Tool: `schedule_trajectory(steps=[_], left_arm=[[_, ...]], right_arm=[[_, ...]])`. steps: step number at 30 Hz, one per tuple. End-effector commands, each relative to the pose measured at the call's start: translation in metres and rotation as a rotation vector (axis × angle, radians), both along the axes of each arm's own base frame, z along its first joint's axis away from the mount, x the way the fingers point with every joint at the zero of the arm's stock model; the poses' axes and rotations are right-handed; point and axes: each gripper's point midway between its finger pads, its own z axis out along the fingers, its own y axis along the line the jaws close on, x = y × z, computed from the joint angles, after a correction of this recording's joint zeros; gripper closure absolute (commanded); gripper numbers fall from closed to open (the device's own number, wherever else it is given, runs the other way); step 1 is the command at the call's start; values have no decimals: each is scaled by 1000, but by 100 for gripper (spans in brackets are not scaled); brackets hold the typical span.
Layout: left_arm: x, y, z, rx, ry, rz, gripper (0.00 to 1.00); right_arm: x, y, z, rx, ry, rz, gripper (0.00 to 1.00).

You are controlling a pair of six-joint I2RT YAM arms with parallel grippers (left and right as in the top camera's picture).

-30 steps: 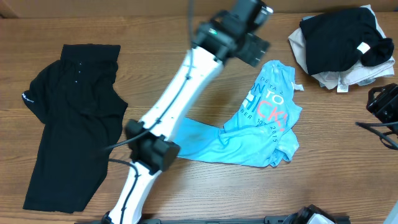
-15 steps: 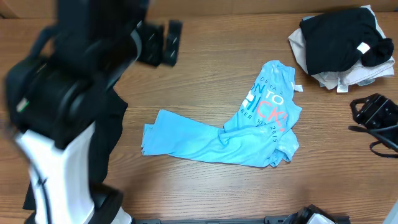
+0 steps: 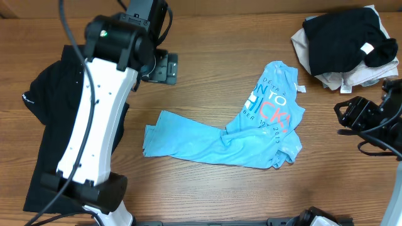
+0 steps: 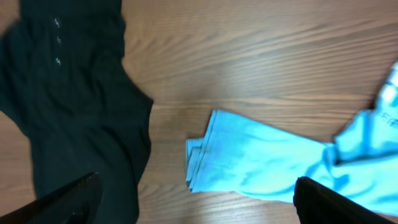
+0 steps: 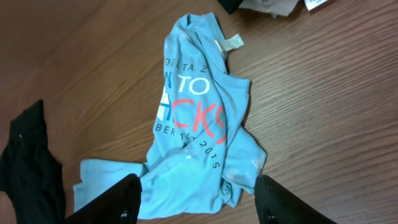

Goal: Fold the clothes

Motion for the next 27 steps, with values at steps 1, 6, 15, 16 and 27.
schedule_trajectory(steps=[1,6,15,16,27], left_arm=[[3,12,-53,-9,112,62,2],[15,-2,-117,-107,165,-29,11],[3,-2,-218,-101,268,-38,25],[1,0,-225,-90,277,-35,28],[-1,2,-283,-68,346,-25,48]], right_arm=[[2,2,-10,4,0,18,38],[5,0,-27,17,26,18,38],[16,-5,-44,38,68,18,38],[17,-6,-45,39,69,19,38],[25,-10,-50,40,72,18,38]])
